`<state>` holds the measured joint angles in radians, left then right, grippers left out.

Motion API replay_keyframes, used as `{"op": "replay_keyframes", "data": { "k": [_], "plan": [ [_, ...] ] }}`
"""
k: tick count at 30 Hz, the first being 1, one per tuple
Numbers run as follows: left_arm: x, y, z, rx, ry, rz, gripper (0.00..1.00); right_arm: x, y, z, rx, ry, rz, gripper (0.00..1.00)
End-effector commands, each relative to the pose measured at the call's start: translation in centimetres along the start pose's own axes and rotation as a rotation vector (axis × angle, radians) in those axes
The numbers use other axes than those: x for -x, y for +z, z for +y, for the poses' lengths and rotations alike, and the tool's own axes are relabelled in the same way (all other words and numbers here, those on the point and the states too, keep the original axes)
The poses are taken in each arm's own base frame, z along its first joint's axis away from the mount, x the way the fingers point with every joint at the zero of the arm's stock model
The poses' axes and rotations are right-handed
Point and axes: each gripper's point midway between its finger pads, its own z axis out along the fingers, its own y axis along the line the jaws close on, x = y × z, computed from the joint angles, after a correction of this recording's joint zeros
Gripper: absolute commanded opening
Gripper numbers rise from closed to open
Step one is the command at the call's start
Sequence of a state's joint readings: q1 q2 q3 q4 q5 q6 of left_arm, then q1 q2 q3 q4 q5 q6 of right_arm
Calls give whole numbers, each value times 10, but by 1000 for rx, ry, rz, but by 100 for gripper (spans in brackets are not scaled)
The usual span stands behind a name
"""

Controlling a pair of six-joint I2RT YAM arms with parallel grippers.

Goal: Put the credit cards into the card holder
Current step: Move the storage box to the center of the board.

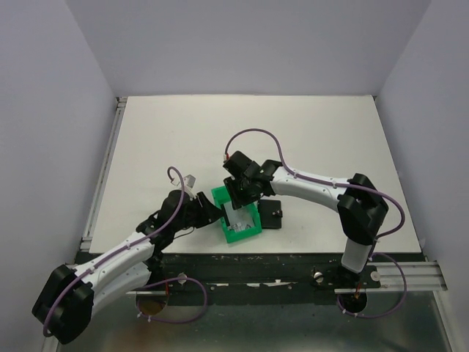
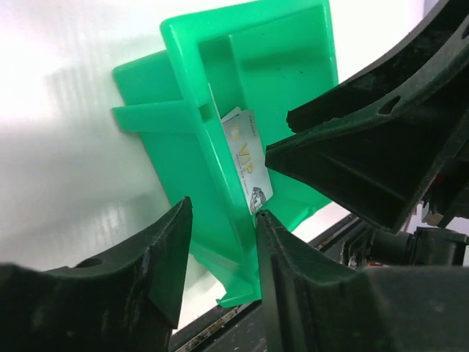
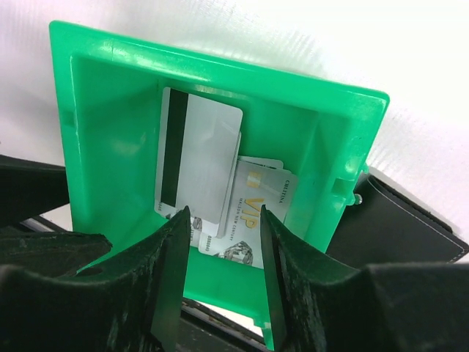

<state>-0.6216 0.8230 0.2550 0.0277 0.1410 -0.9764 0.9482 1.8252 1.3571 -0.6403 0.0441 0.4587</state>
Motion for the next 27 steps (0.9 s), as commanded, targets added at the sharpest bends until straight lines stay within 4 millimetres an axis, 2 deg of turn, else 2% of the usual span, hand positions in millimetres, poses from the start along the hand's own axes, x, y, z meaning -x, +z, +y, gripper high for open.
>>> {"op": "replay_keyframes", "data": {
  "k": [1, 8, 12, 17, 21, 27],
  "plan": [
    [-3, 4, -10, -50, 29, 38, 44, -2, -6, -6, 31, -57, 0, 51],
    [-4, 6, -13, -68, 26, 43, 14, -5, 2, 3, 63, 0, 21, 51],
    [-5, 5, -14, -77, 17, 46, 1, -6, 5, 4, 66, 21, 32, 51],
    [-5, 6, -13, -73, -3, 42, 0, -1, 4, 2, 32, 61, 28, 51],
    [-3, 4, -9, -54, -34, 20, 0, 10, -3, -8, -37, 120, -31, 52],
    [10, 0, 10, 62, -137, -72, 0, 26, -19, 2, -4, 247, -99, 52]
  ]
}}
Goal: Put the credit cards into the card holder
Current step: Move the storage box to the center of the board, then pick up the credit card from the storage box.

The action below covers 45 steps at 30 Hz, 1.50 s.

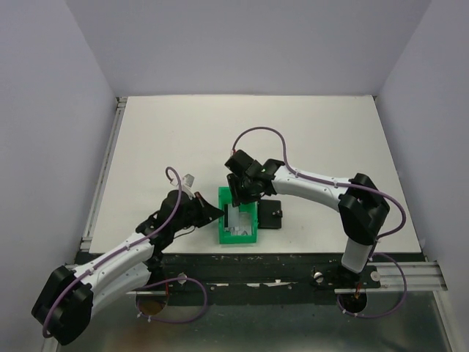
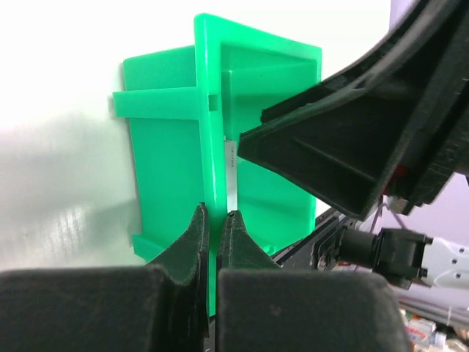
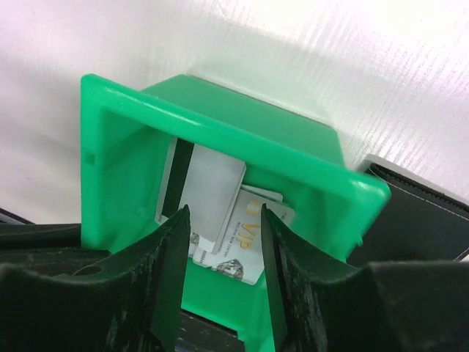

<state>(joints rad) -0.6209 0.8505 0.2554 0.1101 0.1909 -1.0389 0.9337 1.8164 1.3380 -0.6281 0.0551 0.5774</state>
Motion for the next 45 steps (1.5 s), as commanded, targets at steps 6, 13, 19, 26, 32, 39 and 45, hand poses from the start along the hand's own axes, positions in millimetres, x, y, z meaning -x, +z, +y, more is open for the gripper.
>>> {"op": "replay_keyframes", "data": {
  "k": [6, 13, 19, 26, 32, 39, 45],
  "plan": [
    [28, -16, 45, 221, -235, -238, 0, 26, -8, 34, 115, 177, -69, 52],
    [39, -22, 45, 235, -260, -298, 0, 15, 14, 58, 138, 106, 3, 52],
    [32, -19, 50, 239, -260, -274, 0, 4, 36, 52, 83, 69, 42, 52],
    [31, -17, 47, 227, -250, -264, 0, 5, 49, 37, -26, 8, 50, 52],
    [31, -16, 45, 219, -243, -259, 0, 6, 53, 22, -118, -38, 52, 52],
    [30, -16, 45, 217, -238, -253, 0, -1, 61, 22, -123, -65, 85, 52],
    [31, -15, 44, 215, -235, -255, 0, -3, 66, 27, -99, -78, 101, 52]
  ]
}}
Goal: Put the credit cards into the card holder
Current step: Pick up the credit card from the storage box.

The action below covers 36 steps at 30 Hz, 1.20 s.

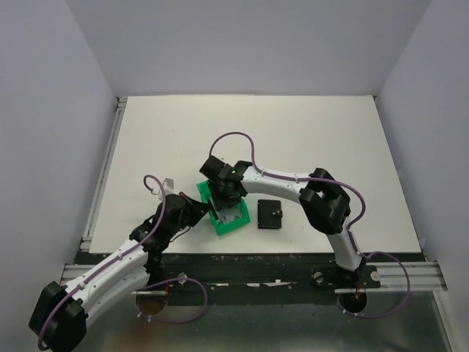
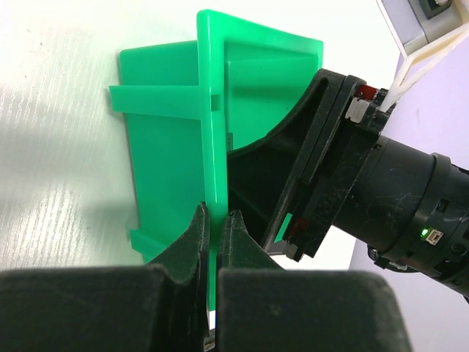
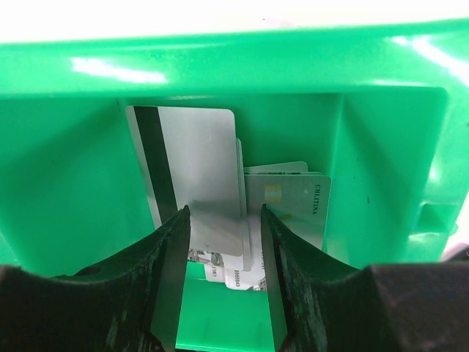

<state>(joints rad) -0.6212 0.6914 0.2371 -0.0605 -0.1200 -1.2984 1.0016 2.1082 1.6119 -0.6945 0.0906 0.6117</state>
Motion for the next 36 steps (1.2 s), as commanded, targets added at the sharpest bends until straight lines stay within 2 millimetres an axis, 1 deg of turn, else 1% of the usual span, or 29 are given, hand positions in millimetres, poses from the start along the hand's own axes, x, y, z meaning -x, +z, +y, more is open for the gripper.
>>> {"op": "replay_keyframes", "data": {
  "k": [1, 5, 7, 14, 16, 25, 28, 34, 36],
  "plan": [
    [-2, 2, 17, 51, 31, 4, 0, -7, 12, -10, -40, -45, 39, 52],
    [-3, 3, 18, 53, 29, 8, 0, -8, 11, 0, 14, -40, 39, 49],
    [-5, 3, 19, 56, 28, 14, 0, -6, 6, 7, 55, -31, 22, 47],
    [-6, 4, 19, 55, 29, 20, 0, 6, -13, 18, 137, -12, -55, 46],
    [-6, 4, 19, 55, 30, 21, 0, 6, -20, 27, 188, -12, -58, 46],
    [-7, 4, 20, 57, 31, 25, 0, 13, -39, 36, 257, -6, -103, 43],
    [-7, 4, 20, 58, 33, 27, 0, 11, -39, 38, 267, -11, -94, 41],
    [-8, 4, 20, 56, 36, 28, 0, 4, -28, 37, 250, -16, -52, 38],
    [-8, 4, 21, 60, 37, 28, 0, 1, -25, 33, 234, -16, -41, 38]
  ]
}}
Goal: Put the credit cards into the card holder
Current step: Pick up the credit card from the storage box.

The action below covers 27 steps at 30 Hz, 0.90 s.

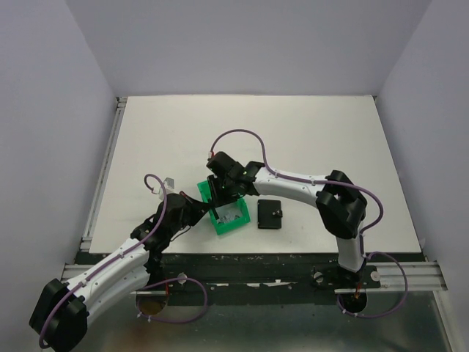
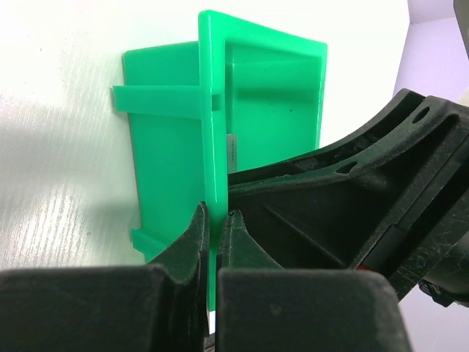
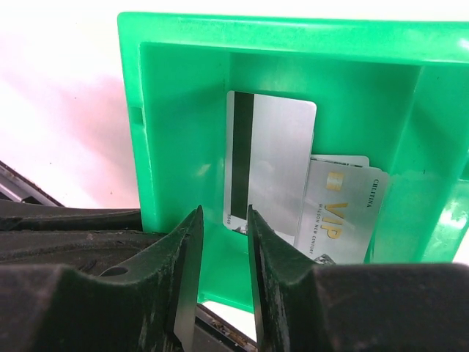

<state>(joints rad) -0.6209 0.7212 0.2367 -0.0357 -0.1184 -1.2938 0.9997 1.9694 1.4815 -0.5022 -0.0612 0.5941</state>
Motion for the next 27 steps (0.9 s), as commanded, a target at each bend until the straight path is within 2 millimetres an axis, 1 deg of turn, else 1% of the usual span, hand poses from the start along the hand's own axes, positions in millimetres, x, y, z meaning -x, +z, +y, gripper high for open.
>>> {"op": "replay_keyframes", "data": {
  "k": [1, 4, 5, 8, 14, 18, 21, 24, 27],
  "plan": [
    [-7, 1, 21, 56, 31, 24, 0, -8, 7, -6, -23, 3, 37, 38],
    [-7, 1, 21, 57, 32, 26, 0, -2, 3, -25, -146, 9, 9, 43],
    [-7, 1, 21, 57, 32, 26, 0, -3, 2, -34, -198, 5, 22, 45],
    [-6, 1, 20, 57, 34, 23, 0, -3, 3, -47, -287, -16, 56, 47],
    [-7, 0, 21, 59, 40, 25, 0, -5, 11, -53, -315, -39, 76, 49],
    [-7, 1, 21, 57, 38, 26, 0, -12, 19, -54, -306, -43, 106, 50],
    [-7, 1, 20, 56, 38, 26, 0, -15, 25, -51, -278, -41, 113, 51],
    [-7, 1, 20, 53, 37, 25, 0, -17, 30, -43, -222, -38, 115, 51],
    [-7, 1, 20, 54, 39, 27, 0, -20, 33, -42, -215, -38, 127, 51]
  ]
}}
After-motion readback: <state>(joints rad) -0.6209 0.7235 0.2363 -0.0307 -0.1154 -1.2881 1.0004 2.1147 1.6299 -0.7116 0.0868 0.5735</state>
